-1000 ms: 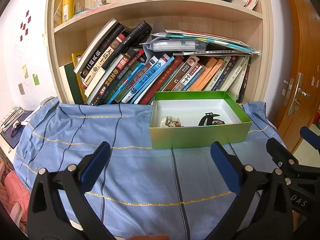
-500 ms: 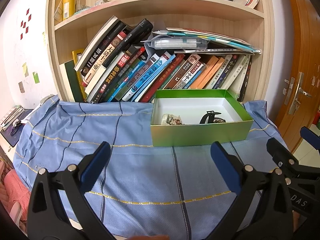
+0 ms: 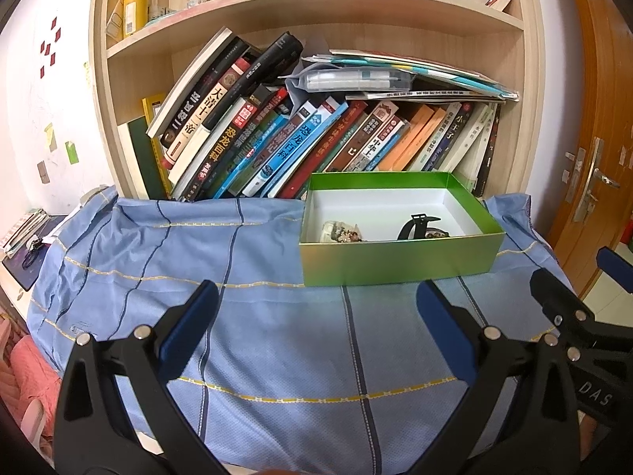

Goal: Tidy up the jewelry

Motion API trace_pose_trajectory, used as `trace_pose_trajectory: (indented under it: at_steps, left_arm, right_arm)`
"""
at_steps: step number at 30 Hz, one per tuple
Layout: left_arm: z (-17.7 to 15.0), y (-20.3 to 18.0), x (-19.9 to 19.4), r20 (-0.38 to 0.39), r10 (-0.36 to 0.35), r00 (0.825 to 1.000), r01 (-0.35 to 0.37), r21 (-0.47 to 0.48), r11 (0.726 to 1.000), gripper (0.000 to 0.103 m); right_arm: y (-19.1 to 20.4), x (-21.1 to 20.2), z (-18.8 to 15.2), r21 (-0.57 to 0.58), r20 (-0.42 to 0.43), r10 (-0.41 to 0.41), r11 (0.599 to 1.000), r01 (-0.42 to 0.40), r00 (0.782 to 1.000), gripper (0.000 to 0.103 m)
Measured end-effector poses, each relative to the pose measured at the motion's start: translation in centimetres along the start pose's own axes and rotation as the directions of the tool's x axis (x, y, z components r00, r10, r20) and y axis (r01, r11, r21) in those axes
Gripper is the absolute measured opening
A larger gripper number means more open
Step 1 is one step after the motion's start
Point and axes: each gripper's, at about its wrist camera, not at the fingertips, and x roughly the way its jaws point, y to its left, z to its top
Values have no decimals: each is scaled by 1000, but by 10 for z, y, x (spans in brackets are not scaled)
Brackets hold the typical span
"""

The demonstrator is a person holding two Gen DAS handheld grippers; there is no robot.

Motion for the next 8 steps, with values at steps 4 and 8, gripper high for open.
trace_pose_trajectory:
  at_steps: [4, 8]
  left_arm:
    - [1, 1, 3, -11, -11, 1000, 11, -6, 1000, 99]
    - [0, 1, 5, -19, -13, 1000, 13, -9, 1000, 99]
  right_arm:
    - [0, 2, 0, 0, -7, -1, 1000, 1, 1000, 100]
    - [2, 4, 0, -1, -14, -6, 1000, 5, 1000, 100]
